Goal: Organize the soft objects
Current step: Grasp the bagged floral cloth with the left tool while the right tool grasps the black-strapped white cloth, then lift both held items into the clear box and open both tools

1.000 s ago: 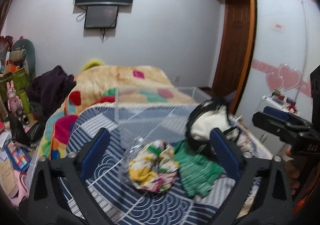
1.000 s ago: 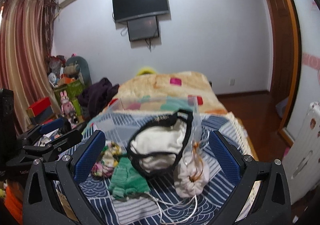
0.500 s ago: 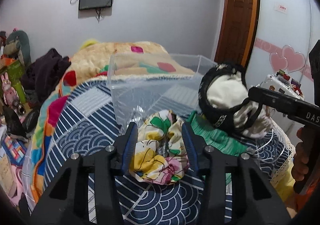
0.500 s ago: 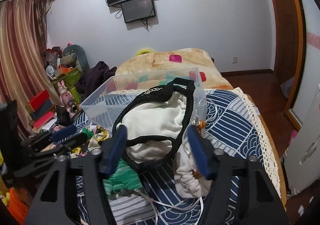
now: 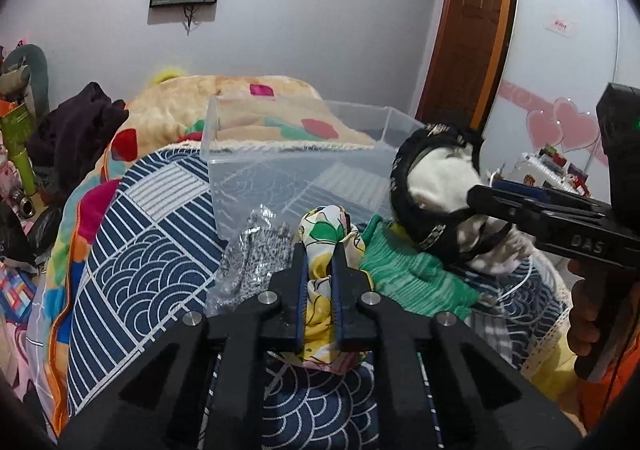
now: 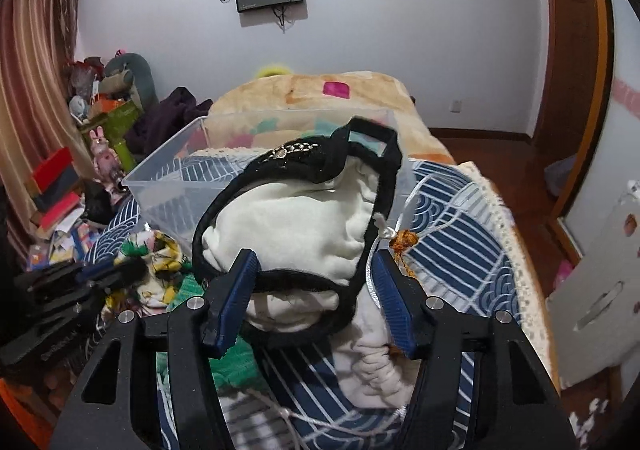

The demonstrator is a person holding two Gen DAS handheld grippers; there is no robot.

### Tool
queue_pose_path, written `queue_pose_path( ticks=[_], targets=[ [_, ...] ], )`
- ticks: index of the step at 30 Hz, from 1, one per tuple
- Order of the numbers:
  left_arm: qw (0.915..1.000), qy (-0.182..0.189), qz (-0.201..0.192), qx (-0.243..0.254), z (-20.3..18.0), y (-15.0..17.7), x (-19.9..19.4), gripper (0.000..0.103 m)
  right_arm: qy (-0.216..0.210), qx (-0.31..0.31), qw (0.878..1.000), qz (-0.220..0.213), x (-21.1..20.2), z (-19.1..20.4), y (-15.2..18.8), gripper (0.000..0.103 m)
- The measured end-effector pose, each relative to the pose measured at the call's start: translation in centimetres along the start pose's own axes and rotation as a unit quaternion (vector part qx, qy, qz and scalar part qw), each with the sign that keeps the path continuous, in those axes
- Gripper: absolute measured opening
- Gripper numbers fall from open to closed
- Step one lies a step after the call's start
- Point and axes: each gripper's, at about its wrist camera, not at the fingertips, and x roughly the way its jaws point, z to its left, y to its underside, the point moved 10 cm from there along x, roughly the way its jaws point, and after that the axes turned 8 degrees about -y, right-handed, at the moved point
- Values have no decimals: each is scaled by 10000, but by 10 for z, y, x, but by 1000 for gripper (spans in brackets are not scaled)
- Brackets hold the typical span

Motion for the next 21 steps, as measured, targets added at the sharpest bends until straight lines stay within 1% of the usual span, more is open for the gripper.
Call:
queue_pose_path(
  ticks=[1,3,4,6,7,9,11,12,13,14,16,19,20,21],
  targets=[
    [10000,21,-27,-33,1,-2,-3,9,-39,5,10000,-39,-6,0,-1,60],
    [9999,67,-86,-112,2,-8,-7,9,-75,49,9998,-177,-17,-2,-8,68],
    [9998,65,-116,-133,3,-11,-9,9,-95,68,9995,-288,-23,-2,-14,70],
    [9997,65,-176,-168,5,-17,-13,8,-187,50,9988,-453,-29,-2,-26,77],
    [9994,71,-253,-203,7,-24,-17,8,-196,33,9986,-497,-30,-2,-30,78],
    [9990,64,-380,-232,10,-35,-23,8,-130,11,9984,-552,-25,-5,-40,78],
    [9984,34,-513,-237,12,-44,-28,8,-129,72,9988,-475,-15,-9,-43,78],
    [9982,29,-551,-246,12,-46,-29,8,-194,153,9989,-391,-8,-10,-42,78],
    [9978,46,-600,-290,14,-51,-32,8,-381,230,9987,-241,1,-10,-39,78],
    [9976,71,-610,-307,15,-52,-33,8,-461,278,9985,-120,8,-7,-35,78],
    [9975,63,-619,-330,16,-53,-32,8,-376,377,9985,96,20,-11,-26,78],
    [9979,51,-548,-332,15,-49,-28,8,-561,452,9972,181,27,-8,-19,78],
    [9981,56,-525,-330,15,-48,-27,8,-581,442,9971,191,29,-7,-18,76],
    [9981,50,-514,-335,14,-47,-27,8,-543,390,9977,144,30,-6,-20,68]
  ],
)
